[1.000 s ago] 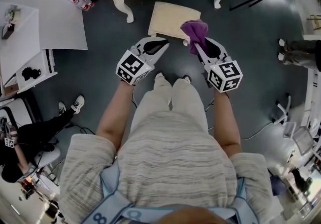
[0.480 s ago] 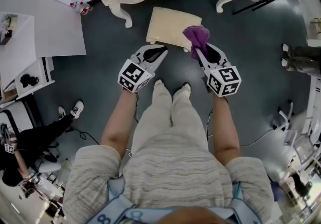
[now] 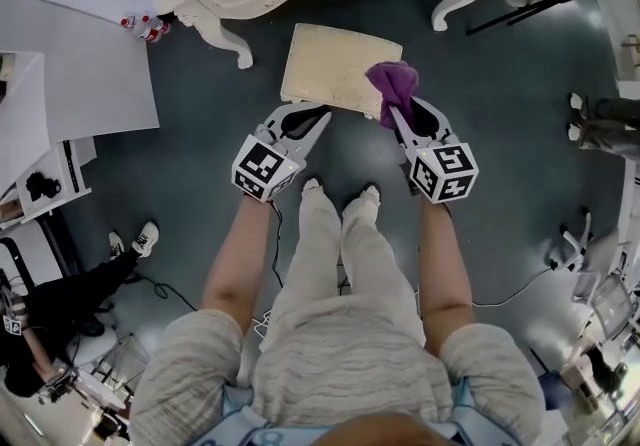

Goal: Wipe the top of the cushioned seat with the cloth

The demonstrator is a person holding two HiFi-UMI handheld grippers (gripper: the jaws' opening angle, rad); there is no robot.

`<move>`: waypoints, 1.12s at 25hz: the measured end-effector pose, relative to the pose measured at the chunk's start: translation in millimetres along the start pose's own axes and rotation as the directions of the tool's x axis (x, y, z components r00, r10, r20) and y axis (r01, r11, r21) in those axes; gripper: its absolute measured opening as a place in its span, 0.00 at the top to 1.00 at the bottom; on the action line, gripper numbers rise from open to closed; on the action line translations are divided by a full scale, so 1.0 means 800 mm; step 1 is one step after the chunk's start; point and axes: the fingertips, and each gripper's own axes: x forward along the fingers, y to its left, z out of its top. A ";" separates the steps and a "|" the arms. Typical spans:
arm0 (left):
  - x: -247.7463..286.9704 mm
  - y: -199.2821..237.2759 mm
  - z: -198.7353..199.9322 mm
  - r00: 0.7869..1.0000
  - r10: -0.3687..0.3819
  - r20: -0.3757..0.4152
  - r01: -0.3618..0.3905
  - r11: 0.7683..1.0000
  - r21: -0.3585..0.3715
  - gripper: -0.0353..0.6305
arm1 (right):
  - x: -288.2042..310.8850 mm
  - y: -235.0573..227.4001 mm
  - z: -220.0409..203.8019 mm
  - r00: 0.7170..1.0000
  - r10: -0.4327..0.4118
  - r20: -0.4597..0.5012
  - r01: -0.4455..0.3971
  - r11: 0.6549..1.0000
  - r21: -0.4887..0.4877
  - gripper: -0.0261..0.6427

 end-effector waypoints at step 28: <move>0.164 0.143 -0.186 0.994 0.035 0.103 -0.050 0.988 0.143 0.91 | 0.187 -0.144 -0.143 0.998 -0.026 0.061 0.032 0.995 -0.092 0.80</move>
